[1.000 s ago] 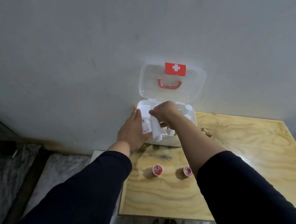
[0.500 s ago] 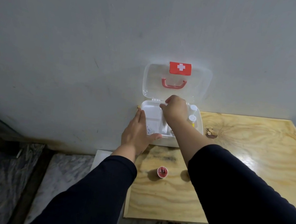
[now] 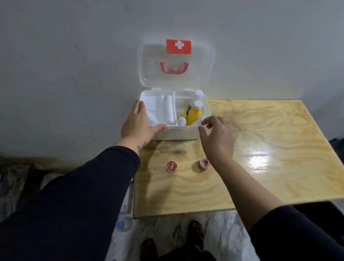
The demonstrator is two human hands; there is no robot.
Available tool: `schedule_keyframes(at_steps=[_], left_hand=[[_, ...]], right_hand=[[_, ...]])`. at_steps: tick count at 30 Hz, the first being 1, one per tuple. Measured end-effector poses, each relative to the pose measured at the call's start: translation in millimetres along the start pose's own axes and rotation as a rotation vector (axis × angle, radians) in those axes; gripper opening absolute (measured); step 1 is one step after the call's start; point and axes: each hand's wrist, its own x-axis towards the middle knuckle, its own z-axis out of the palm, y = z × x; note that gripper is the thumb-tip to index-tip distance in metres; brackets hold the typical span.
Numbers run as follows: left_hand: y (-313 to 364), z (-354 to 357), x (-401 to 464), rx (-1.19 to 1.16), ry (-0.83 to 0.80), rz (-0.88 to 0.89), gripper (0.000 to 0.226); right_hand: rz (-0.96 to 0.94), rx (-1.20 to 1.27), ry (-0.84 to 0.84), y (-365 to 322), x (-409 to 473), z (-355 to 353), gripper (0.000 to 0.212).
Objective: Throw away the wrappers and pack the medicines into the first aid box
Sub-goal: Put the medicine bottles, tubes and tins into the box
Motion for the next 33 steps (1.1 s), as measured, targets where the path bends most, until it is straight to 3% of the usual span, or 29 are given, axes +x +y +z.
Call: schedule_keyframes(at_steps=[6,12,18,22,26,33], left_hand=[[-4.6,2.8,1.6,-0.104,0.034,-0.009,0.110],[-2.6,2.2,1.6,-0.154,0.007,-0.030,0.110],[-1.6,4.1,-1.0,-0.202,-0.001,-0.048,0.108],[-3.3,5.4,0.0,-0.213,-0.013,-0.061,0.110],[-5.8,6.1,2.9,-0.201,-0.019,-0.071,0.108],[-3.9,8.6,4.9,-0.217,-0.017,-0.088,0.110]], right_hand=[[0.114,-0.050,-0.426,46.5,-43.8,18.2,0.035],[0.068,-0.028,-0.396,43.6,-58.0,31.6,0.027],[-0.165,0.092,-0.471,0.8,-65.6,39.0,0.028],[-0.259,-0.053,-0.580,-6.6,-67.9,52.4,0.030],[-0.289,-0.064,-0.550,-19.0,-55.1,47.8,0.024],[-0.283,0.153,-0.181,-65.3,6.0,12.9,0.027]])
